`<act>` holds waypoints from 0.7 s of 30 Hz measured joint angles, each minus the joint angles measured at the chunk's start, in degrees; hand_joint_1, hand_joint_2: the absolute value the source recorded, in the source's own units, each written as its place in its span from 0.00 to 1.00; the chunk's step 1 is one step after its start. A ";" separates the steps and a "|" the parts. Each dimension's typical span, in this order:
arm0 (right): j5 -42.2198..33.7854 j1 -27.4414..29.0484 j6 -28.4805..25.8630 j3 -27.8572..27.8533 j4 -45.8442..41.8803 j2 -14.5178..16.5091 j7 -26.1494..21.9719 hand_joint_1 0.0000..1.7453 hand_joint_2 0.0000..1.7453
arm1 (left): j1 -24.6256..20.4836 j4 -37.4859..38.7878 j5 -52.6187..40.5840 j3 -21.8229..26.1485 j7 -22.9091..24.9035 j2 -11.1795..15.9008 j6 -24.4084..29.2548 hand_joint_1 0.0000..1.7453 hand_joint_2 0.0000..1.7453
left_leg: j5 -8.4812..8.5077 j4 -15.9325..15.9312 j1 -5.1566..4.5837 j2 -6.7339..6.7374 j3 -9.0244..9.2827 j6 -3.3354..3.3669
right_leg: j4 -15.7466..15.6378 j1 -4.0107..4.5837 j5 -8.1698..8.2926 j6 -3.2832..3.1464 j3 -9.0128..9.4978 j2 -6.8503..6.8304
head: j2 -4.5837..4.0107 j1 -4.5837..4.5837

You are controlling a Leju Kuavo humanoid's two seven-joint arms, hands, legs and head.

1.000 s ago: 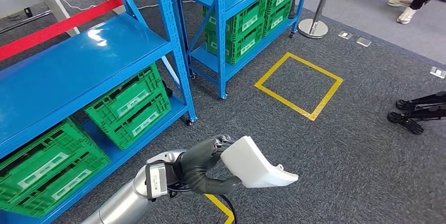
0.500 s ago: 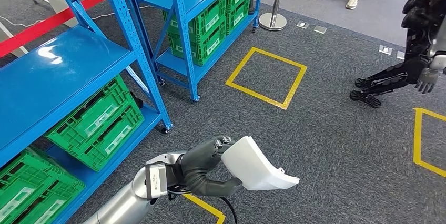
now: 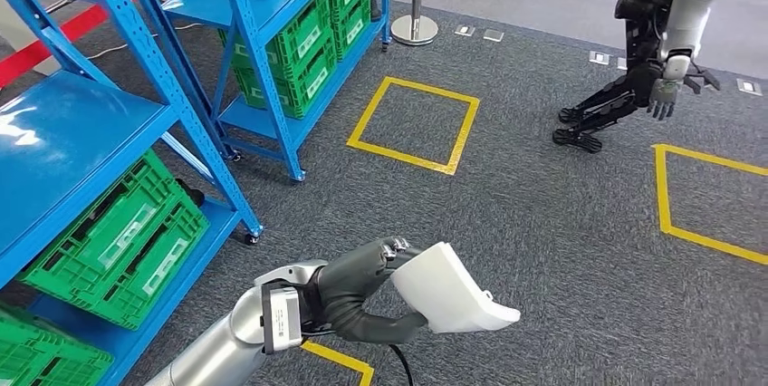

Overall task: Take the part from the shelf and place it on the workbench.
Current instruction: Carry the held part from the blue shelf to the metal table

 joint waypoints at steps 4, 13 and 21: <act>0.16 -0.13 -0.10 0.68 0.00 0.00 -0.03 0.00 0.00 | 0.17 -0.48 -0.05 -0.04 0.10 0.28 0.02 1.00 1.00 | -5.22 9.00 0.44 -5.13 -3.86 -1.11 | -0.53 -0.57 0.52 -0.97 0.13 2.13 | 0.00 -0.40; -0.79 -0.33 -0.10 0.90 0.00 -0.01 -1.06 0.00 0.00 | 0.54 -0.35 0.18 -0.30 0.59 0.51 -1.71 1.00 1.00 | 0.30 0.68 1.19 -10.52 -0.71 -0.66 | 0.08 -0.81 0.89 0.68 -0.71 8.29 | 0.00 -0.62; -2.00 -0.32 0.68 0.90 0.13 -0.17 -1.70 0.00 0.00 | -0.26 0.06 0.70 -0.60 0.73 -0.75 -3.37 1.00 1.00 | 0.92 -0.11 0.59 -4.88 -0.65 1.72 | 15.55 -0.72 -6.61 2.27 -8.50 2.73 | 0.00 0.10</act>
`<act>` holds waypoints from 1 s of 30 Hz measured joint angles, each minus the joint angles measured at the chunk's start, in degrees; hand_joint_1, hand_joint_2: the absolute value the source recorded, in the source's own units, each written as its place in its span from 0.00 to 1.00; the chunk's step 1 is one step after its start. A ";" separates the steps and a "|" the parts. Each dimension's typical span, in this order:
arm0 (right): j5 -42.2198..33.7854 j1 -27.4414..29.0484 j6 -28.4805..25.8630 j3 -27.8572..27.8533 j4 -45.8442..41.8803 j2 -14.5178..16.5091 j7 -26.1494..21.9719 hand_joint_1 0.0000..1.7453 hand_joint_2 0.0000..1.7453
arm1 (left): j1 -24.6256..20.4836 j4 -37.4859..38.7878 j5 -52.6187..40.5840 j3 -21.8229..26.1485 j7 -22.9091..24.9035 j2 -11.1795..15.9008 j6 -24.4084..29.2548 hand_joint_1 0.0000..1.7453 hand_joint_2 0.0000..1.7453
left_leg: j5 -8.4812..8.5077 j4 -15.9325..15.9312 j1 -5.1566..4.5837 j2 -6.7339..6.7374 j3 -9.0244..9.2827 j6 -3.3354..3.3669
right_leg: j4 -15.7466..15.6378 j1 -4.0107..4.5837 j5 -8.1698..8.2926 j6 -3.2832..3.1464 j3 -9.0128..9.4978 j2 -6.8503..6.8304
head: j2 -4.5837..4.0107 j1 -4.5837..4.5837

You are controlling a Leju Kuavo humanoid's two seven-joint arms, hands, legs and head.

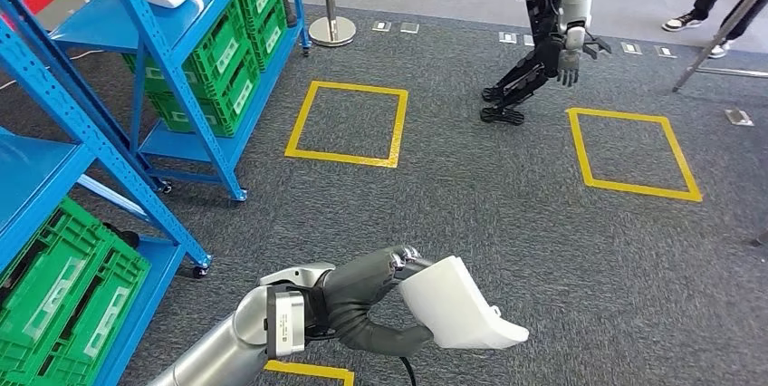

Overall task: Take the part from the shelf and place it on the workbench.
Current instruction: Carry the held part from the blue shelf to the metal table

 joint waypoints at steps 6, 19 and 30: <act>-0.34 0.19 -0.03 0.00 0.04 -0.16 1.21 0.00 0.00 | 0.04 0.13 0.14 -0.04 0.10 -1.24 -1.11 1.00 1.00 | -0.58 0.16 -0.63 3.72 0.32 -0.58 | -14.32 0.58 6.03 -1.20 8.42 -4.03 | 0.00 0.06; -1.15 0.34 -0.33 0.00 0.16 -0.16 1.23 0.00 0.00 | 0.91 1.04 0.45 -0.04 -0.01 -1.61 -1.93 1.00 1.00 | -3.00 8.85 0.22 -2.53 -3.78 -2.75 | -15.70 0.07 6.65 -2.99 8.98 3.42 | 0.00 -0.51; -1.99 0.14 -0.01 0.00 0.16 0.06 -0.31 0.00 0.00 | 0.47 1.14 0.44 -0.04 0.07 -2.35 -2.25 1.00 1.00 | 0.05 0.14 -0.07 -0.60 -0.20 0.18 | -1.68 -0.05 0.22 0.07 1.12 -0.01 | 0.00 0.12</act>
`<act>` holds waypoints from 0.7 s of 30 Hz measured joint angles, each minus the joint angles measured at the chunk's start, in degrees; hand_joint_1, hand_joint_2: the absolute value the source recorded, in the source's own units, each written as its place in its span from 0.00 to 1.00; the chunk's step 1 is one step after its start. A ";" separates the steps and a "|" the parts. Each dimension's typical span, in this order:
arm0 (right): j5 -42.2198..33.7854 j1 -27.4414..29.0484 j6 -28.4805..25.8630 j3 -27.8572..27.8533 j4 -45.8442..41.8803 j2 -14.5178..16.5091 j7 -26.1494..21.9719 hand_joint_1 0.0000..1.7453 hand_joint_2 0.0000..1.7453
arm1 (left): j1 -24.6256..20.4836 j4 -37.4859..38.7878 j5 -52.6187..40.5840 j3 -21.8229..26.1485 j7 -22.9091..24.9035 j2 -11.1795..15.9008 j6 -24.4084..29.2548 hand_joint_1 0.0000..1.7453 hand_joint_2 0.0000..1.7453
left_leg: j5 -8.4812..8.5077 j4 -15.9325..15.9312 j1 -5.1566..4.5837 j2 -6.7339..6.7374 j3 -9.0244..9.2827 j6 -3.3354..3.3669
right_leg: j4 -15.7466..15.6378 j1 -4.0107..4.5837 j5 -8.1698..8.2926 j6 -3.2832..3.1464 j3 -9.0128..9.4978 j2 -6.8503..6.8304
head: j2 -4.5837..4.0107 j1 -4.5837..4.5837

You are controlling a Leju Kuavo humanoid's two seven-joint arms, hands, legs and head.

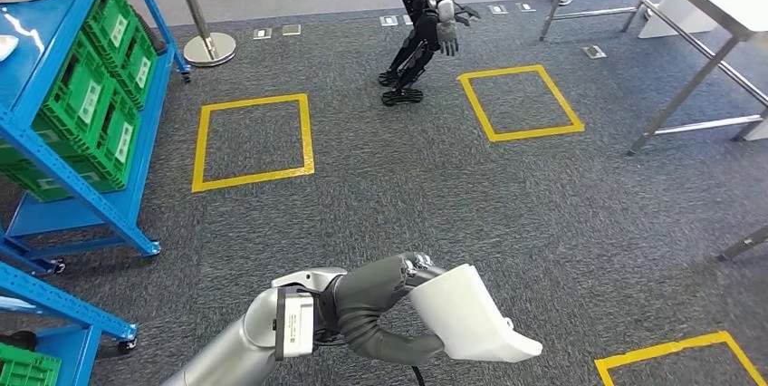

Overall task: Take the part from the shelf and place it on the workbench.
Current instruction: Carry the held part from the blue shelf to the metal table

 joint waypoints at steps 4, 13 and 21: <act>-0.02 0.16 -0.01 0.00 0.00 0.17 0.31 0.00 0.00 | 0.01 -0.02 0.03 0.00 0.26 0.01 -0.18 1.00 1.00 | -0.33 0.02 -0.35 2.82 0.23 0.03 | -3.86 0.10 3.20 -0.35 2.47 -1.33 | 0.00 0.03; 0.15 0.20 -0.19 0.00 0.02 0.73 2.18 0.00 0.00 | -0.10 -0.15 0.48 -0.07 0.76 0.15 -0.38 1.00 1.00 | -4.23 5.04 -0.36 1.72 -0.90 -2.46 | -14.39 0.40 6.69 -3.26 7.80 -1.58 | 0.00 -0.36; 0.17 0.15 -0.34 0.00 0.02 1.16 2.31 0.00 0.00 | 0.39 0.05 0.52 -0.11 0.76 0.97 -0.36 1.00 1.00 | -1.35 3.48 0.55 -3.73 -0.89 -2.75 | -13.73 0.24 6.74 -2.75 7.38 4.36 | 0.00 -0.74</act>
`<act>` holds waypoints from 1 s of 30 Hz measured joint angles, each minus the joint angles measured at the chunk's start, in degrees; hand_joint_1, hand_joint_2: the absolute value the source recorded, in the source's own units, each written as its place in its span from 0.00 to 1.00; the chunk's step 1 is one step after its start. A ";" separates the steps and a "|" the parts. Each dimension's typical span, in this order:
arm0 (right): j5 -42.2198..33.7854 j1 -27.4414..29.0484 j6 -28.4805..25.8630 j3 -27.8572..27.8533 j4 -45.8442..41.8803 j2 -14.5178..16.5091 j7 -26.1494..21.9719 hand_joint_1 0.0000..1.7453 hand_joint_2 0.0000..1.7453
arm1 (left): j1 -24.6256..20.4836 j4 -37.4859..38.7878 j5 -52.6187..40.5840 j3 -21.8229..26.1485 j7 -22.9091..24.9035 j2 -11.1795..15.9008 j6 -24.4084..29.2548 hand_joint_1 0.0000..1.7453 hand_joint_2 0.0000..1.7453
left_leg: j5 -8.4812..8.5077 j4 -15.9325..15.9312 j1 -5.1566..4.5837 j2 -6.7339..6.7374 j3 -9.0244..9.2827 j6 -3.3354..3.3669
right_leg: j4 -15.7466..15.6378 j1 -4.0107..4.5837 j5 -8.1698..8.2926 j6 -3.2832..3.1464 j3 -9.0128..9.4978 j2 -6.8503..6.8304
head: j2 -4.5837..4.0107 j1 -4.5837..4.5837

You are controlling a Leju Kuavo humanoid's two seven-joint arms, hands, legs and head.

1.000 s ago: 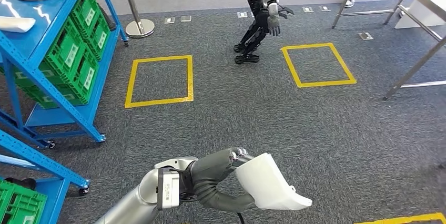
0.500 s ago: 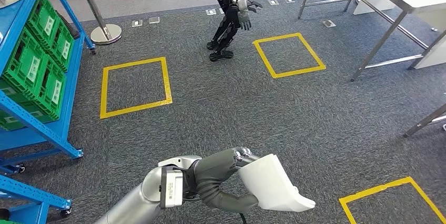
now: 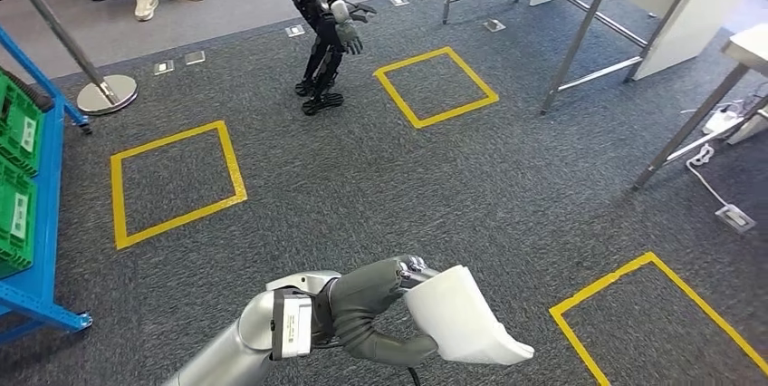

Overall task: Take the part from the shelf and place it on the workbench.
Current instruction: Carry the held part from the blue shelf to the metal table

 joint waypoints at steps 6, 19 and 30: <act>-0.02 0.33 0.28 0.02 0.08 0.08 -0.59 0.00 0.00 | -0.09 -0.14 0.03 -0.02 0.00 -0.14 0.01 1.00 1.00 | 1.26 -3.43 -0.24 1.20 1.31 1.94 | 1.58 -0.25 -0.62 2.10 -1.68 -0.28 | 0.00 0.25; -0.20 -0.09 0.75 0.17 0.09 0.01 -3.25 0.00 0.00 | -0.06 -0.50 -0.60 -0.02 0.96 -0.02 0.82 1.00 1.00 | -0.02 -3.54 -1.18 9.49 2.21 0.98 | 0.27 0.48 -0.59 0.73 -0.21 -7.93 | 0.00 0.62; -1.46 -0.26 0.52 0.20 0.09 -0.20 -3.37 0.00 0.00 | -0.82 0.28 0.22 -0.54 0.77 -0.26 -2.18 1.00 1.00 | -0.02 2.28 -0.25 0.52 -1.55 0.09 | 0.08 -0.10 -0.44 -0.10 0.41 -0.13 | 0.00 -0.06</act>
